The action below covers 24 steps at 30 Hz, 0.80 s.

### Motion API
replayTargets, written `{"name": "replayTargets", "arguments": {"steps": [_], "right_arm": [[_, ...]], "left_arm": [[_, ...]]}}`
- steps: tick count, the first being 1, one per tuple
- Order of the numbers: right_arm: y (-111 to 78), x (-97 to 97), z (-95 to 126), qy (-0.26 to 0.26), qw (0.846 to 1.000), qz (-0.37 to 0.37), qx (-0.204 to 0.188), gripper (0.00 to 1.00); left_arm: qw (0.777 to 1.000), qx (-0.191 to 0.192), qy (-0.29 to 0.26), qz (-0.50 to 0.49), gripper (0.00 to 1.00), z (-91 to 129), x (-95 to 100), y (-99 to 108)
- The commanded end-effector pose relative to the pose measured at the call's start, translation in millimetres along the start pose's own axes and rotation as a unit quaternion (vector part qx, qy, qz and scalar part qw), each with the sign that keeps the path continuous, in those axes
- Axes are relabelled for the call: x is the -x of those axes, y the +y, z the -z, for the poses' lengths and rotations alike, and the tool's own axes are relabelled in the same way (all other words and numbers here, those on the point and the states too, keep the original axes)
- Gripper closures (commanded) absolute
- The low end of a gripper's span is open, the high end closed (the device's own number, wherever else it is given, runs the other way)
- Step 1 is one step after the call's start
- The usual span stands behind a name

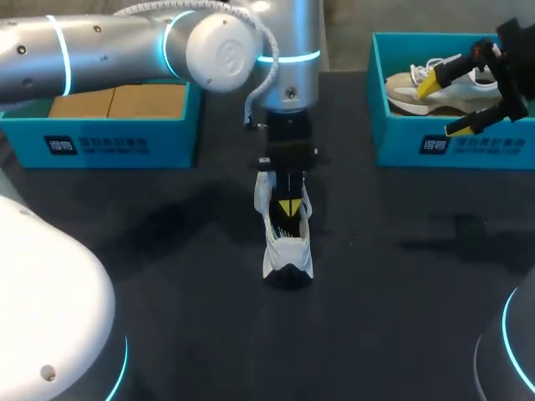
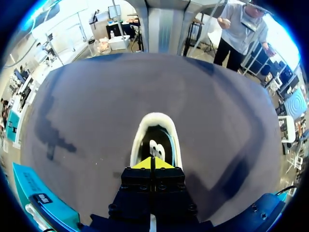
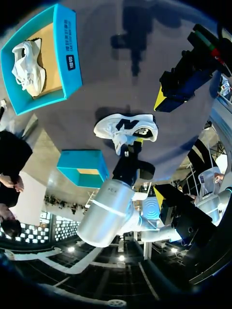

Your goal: Take the shoe out of the shoebox, open the shoe tongue, remove and reinsert the insole, then place the shoe into the shoebox

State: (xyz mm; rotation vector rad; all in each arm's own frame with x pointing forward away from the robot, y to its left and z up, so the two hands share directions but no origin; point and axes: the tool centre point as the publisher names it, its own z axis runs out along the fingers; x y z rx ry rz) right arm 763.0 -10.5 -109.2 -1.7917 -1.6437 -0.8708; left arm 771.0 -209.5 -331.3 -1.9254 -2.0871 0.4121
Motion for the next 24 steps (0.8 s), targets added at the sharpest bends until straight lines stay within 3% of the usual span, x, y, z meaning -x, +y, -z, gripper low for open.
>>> {"name": "replayTargets", "arguments": {"steps": [1,8,24], "right_arm": [[0.0,-0.4,-1,-0.001,1.0,-0.001,0.0,0.0],[0.0,-0.4,-1,-0.001,1.0,-0.001,0.0,0.0],[0.0,-0.4,-1,-0.001,1.0,-0.001,0.0,0.0]], "left_arm": [[1.0,0.021,-0.003,-0.011,1.0,-13,-4.4,1],[0.999,0.046,-0.015,-0.022,1.0,-23,-7.8,9],[0.998,0.048,0.014,-0.022,1.0,-62,-3.2,24]]}}
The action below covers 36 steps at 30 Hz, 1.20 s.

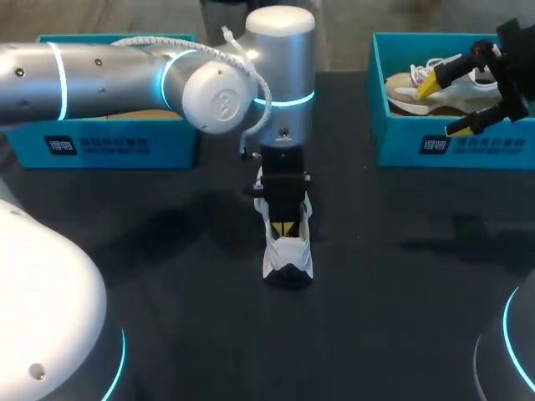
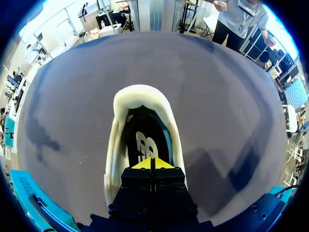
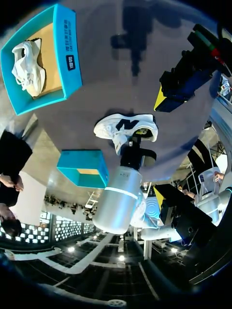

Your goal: Take the shoe out of the shoebox, open the shoe tongue, remove and reinsert the insole, then place the shoe into the shoebox

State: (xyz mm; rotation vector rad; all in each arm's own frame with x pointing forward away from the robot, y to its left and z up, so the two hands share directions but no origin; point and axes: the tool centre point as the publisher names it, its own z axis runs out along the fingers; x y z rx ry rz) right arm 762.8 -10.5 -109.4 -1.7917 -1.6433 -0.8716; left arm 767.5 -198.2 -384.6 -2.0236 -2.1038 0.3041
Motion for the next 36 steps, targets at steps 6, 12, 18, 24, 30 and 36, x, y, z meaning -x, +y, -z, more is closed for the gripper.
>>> {"name": "replayTargets", "arguments": {"steps": [6,12,18,24,30,36], "right_arm": [[0.2,-0.6,-1,-0.001,1.0,-0.001,0.0,0.0],[0.2,-0.6,-1,-0.001,1.0,-0.001,0.0,0.0],[0.2,-0.6,-1,-0.001,1.0,-0.001,0.0,0.0],[0.2,-0.6,-1,-0.001,1.0,-0.001,0.0,0.0],[0.2,-0.6,-1,-0.001,1.0,-0.001,0.0,0.0],[0.2,-0.6,-1,-0.001,1.0,-0.001,0.0,0.0]], "left_arm": [[1.0,-0.003,0.009,-0.003,1.0,-21,8.1,4],[1.0,0.009,-0.002,-0.005,1.0,-11,8.1,-4],[0.999,0.039,-0.01,-0.024,1.0,8,13.9,-19],[0.999,0.032,-0.01,-0.021,1.0,-6,14.6,-20],[0.999,0.03,-0.003,-0.02,1.0,-16,13.9,-21],[0.999,0.031,-0.002,-0.016,1.0,-26,13.4,-17]]}}
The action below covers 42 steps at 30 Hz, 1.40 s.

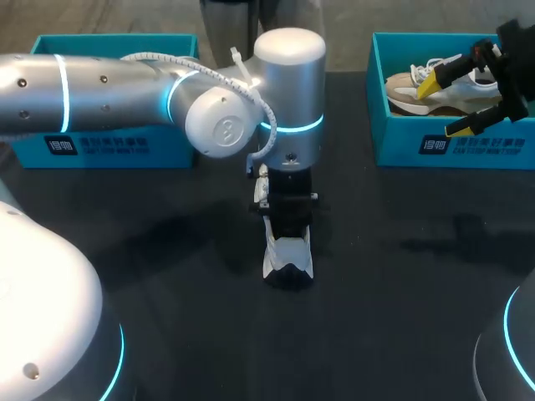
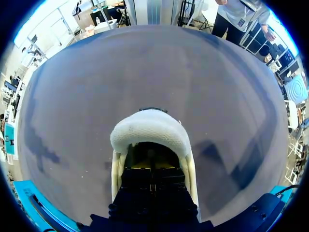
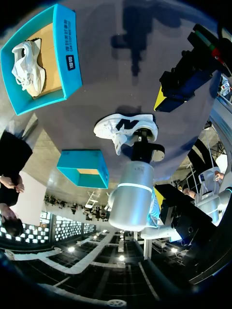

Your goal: Take the shoe out of the shoebox, open the shoe tongue, remove and reinsert the insole, then place the shoe into the shoebox

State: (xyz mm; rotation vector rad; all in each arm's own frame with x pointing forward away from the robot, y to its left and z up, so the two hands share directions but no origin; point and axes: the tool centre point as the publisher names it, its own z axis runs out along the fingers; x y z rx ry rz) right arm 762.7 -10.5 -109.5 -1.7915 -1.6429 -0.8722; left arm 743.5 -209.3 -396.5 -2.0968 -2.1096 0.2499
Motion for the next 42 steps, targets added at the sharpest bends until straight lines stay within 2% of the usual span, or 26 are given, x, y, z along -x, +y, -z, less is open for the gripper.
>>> {"name": "replayTargets", "arguments": {"steps": [1,3,6,10,13,28,37,41,42], "right_arm": [[0.2,-0.6,-1,-0.002,1.0,-0.001,0.0,0.0],[0.2,-0.6,-1,-0.002,1.0,-0.001,0.0,0.0],[0.2,-0.6,-1,-0.002,1.0,-0.001,0.0,0.0],[0.2,-0.6,-1,-0.002,1.0,-0.001,0.0,0.0],[0.2,-0.6,-1,-0.002,1.0,-0.001,0.0,0.0],[0.2,-0.6,-1,-0.002,1.0,-0.001,0.0,0.0],[0.2,-0.6,-1,-0.002,1.0,-0.001,0.0,0.0],[0.2,-0.6,-1,-0.002,1.0,-0.001,0.0,0.0],[0.2,-0.6,-1,-0.002,1.0,-0.001,0.0,0.0]], "left_arm": [[1.0,-0.002,-0.001,0.001,1.0,-9,3.3,2],[1.0,-0.002,-0.001,0.002,1.0,-9,3.3,2],[1.0,0.004,-0.019,0.0,1.0,2,-0.5,-2],[0.999,0.039,-0.034,-0.001,1.0,28,-7.7,-5],[0.997,0.062,-0.035,-0.007,1.0,33,-9.2,-4],[0.997,0.077,-0.011,-0.017,1.0,5,0.0,9],[0.999,0.042,-0.008,-0.004,1.0,-23,1.7,8],[0.999,0.043,-0.003,-0.005,1.0,-24,2.4,7],[0.999,0.05,-0.005,-0.007,1.0,-19,2.6,5]]}}
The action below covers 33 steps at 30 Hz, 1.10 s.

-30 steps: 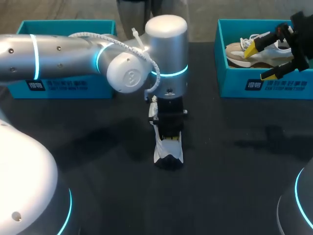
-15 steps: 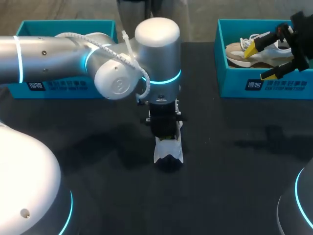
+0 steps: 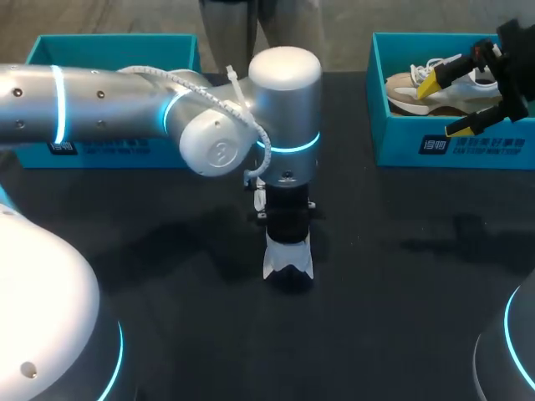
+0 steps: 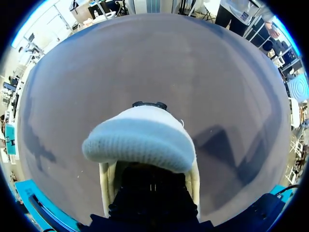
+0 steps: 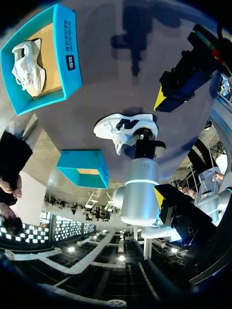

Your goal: Take the shoe out of the shoebox, open the shoe tongue, remove and reinsert the insole, then place the shoe into the shoebox

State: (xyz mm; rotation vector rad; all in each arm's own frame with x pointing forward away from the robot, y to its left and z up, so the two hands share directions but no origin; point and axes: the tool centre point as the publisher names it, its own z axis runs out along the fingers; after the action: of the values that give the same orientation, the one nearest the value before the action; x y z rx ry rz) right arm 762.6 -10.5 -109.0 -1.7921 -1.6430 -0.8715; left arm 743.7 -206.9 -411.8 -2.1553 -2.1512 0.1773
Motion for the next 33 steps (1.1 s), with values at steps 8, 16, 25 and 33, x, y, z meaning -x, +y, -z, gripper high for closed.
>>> {"name": "replayTargets", "arguments": {"steps": [8,16,25,33], "right_arm": [[0.3,-0.2,-1,-0.001,1.0,-0.001,0.0,0.0],[0.3,-0.2,-1,-0.001,1.0,-0.001,0.0,0.0],[0.3,-0.2,-1,-0.001,1.0,-0.001,0.0,0.0],[0.3,-0.2,-1,-0.001,1.0,-0.001,0.0,0.0]], "left_arm": [[0.998,0.066,-0.009,-0.006,1.0,37,-1.7,-1],[0.992,0.121,0.019,-0.009,1.0,59,-8.2,13],[0.983,0.179,0.044,-0.009,1.0,79,-6.4,34],[0.977,0.203,0.062,-0.013,1.0,80,-6.9,50]]}}
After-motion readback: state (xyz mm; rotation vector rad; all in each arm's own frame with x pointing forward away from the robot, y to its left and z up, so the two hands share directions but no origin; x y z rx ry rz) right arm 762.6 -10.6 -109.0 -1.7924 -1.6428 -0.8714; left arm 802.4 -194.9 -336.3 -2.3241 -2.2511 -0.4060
